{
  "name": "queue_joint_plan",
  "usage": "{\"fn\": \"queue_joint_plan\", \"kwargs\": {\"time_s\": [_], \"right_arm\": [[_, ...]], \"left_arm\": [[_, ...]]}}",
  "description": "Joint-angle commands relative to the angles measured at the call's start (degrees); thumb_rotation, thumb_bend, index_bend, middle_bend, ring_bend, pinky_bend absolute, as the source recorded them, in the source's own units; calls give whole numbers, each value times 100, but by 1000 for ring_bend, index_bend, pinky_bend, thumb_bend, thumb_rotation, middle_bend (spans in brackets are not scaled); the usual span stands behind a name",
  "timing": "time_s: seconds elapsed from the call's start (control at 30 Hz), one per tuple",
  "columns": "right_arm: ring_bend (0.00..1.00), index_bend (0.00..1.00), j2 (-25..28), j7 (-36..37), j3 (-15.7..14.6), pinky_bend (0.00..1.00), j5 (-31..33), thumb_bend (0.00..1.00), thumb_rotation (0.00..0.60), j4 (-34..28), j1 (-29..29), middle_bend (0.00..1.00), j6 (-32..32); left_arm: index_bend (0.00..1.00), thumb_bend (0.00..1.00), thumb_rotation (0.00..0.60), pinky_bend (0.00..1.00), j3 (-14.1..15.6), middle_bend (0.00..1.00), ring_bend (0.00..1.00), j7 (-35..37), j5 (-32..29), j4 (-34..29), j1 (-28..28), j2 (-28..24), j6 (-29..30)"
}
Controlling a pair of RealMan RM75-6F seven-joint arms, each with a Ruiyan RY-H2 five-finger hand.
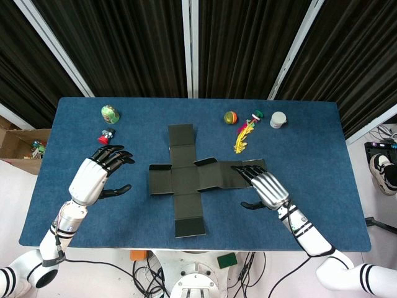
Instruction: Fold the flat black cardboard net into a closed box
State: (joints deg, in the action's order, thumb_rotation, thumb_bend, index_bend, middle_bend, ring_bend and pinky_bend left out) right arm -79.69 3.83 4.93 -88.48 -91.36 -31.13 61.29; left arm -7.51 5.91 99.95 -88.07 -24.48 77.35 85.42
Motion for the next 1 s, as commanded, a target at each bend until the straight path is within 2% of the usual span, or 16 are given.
{"fn": "queue_joint_plan", "kwargs": {"time_s": [0.03,0.23,0.3,0.37,0.43,0.5,0.53,0.63,0.8,0.9,1.0], "right_arm": [[163,142,-13,17,-4,242,18,149,600,23,-19,192,-11],[173,142,32,3,39,242,101,149,600,1,-38,193,25],[219,141,156,-57,120,251,274,148,600,-111,-71,196,-59],[321,140,293,-344,270,333,608,140,600,-212,-138,198,-212],[515,140,465,-929,464,569,1186,132,600,-362,-282,191,-505],[634,118,574,-1434,609,764,1840,129,600,-528,-438,172,-792],[664,83,650,-1793,661,831,2365,122,600,-631,-579,147,-1035],[683,2,737,-2477,710,875,3801,90,600,-787,-1045,70,-1586],[703,0,511,-2955,570,901,5637,89,600,-584,-1873,53,-2106],[710,0,366,-2979,446,908,6293,88,600,-404,-2244,62,-2367],[713,0,221,-2992,303,914,6647,88,600,-221,-2544,70,-2538]], "left_arm": [[358,25,600,253,28,319,223,35,-42,47,-25,34,-46],[358,25,600,253,104,320,223,3,-90,160,-18,78,-60],[358,25,600,253,147,319,223,-14,-146,204,3,71,-98],[358,24,600,253,200,319,223,-77,-232,280,20,60,-203],[358,25,600,253,273,318,223,-219,-325,320,40,25,-346],[358,25,600,254,332,318,223,-345,-383,304,79,2,-408],[358,24,600,253,370,318,223,-397,-418,278,116,0,-421],[358,24,600,253,453,318,223,-433,-510,220,209,14,-436],[358,24,600,253,530,318,223,-465,-609,230,294,41,-473],[358,25,600,253,551,318,223,-459,-649,238,321,40,-493],[357,25,600,253,568,318,223,-444,-687,252,338,43,-527]]}}
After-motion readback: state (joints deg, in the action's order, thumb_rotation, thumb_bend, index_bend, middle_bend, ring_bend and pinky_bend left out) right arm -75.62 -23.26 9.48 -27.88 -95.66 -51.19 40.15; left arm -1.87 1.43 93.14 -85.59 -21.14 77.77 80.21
